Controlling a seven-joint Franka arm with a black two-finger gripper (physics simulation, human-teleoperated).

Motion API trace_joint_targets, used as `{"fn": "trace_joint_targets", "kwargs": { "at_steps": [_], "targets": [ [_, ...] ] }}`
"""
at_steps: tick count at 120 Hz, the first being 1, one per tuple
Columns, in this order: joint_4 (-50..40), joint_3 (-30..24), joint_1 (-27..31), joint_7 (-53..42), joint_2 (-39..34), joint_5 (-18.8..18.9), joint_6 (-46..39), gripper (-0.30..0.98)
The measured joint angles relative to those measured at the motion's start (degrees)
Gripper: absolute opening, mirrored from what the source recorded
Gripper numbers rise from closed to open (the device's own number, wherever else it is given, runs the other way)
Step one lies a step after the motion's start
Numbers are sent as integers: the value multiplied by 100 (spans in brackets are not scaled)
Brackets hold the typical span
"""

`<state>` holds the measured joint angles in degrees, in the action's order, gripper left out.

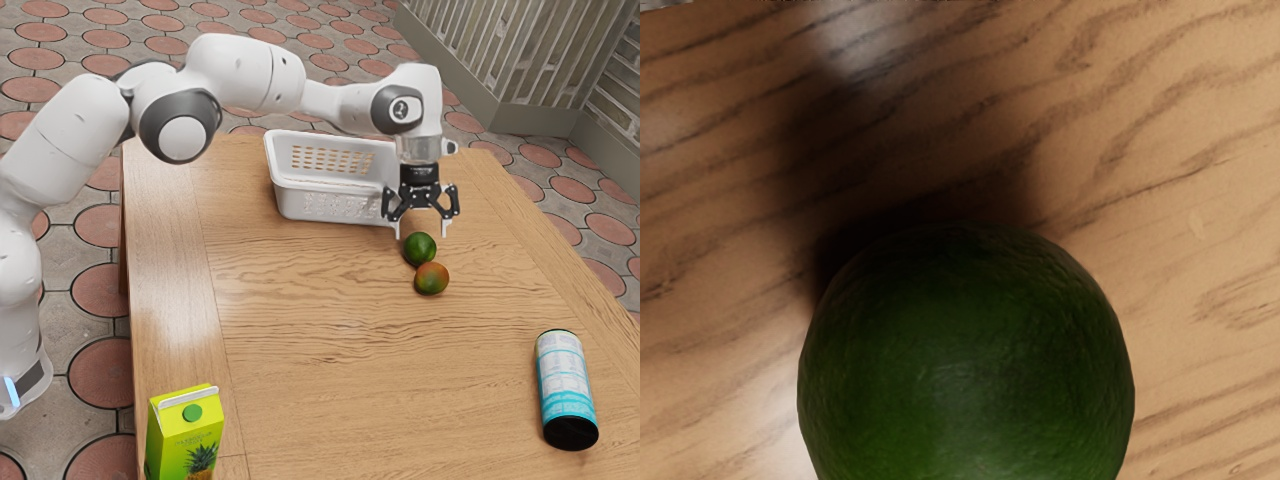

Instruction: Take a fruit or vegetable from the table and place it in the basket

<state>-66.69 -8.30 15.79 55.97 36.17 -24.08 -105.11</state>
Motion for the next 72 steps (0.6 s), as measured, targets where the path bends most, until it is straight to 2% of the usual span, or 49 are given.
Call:
{"fn": "trace_joint_targets", "kwargs": {
  "at_steps": [72],
  "targets": [
    [-4,-85,27,-172,321,-17,-133,69]
  ]
}}
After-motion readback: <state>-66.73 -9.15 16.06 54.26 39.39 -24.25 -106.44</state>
